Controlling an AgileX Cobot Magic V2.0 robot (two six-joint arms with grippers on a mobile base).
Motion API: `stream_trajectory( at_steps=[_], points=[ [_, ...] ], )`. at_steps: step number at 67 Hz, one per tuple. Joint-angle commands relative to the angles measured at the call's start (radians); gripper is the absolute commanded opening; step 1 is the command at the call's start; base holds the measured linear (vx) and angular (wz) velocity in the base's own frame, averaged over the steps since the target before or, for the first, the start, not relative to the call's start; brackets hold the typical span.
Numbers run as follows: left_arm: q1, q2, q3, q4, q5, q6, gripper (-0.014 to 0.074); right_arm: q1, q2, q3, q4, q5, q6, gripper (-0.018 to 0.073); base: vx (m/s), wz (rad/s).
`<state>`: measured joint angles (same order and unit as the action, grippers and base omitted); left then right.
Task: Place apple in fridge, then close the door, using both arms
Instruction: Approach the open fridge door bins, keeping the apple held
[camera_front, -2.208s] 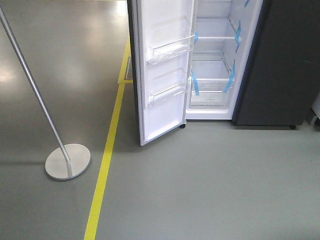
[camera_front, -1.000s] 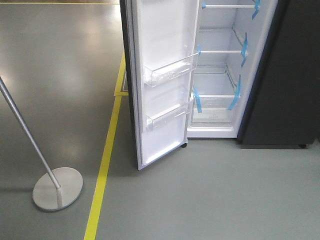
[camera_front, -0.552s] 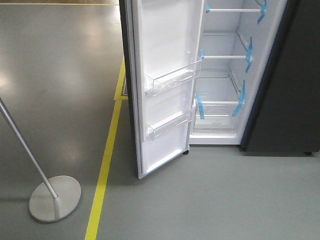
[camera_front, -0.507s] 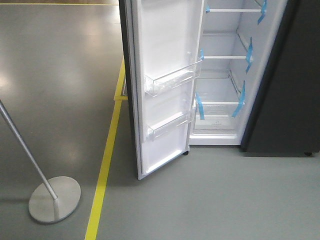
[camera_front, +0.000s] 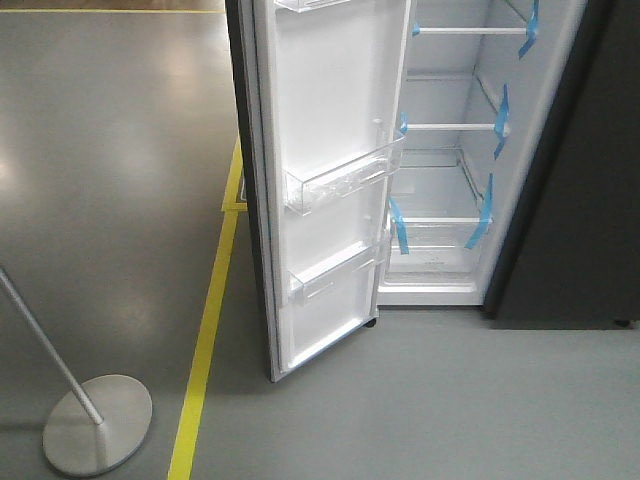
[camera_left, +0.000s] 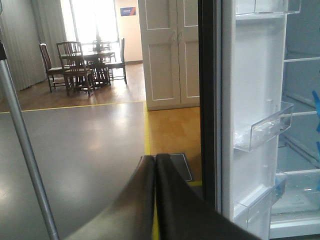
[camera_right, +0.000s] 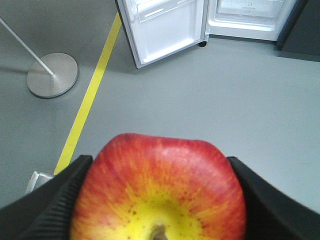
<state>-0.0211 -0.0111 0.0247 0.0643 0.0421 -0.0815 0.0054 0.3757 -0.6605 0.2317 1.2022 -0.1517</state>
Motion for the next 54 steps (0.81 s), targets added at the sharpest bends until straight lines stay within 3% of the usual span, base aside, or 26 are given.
stream_trajectory(
  at_steps=[1, 54],
  points=[
    [-0.009, -0.014, -0.018, -0.001, -0.069, 0.002, -0.0006, -0.005, 0.01, -0.024, 0.014, -0.061, -0.008, 0.0112, 0.12, -0.01],
    [-0.009, -0.014, -0.018, -0.001, -0.069, 0.002, -0.0006, -0.005, 0.01, -0.024, 0.014, -0.061, -0.008, 0.0112, 0.11, -0.01]
  ],
)
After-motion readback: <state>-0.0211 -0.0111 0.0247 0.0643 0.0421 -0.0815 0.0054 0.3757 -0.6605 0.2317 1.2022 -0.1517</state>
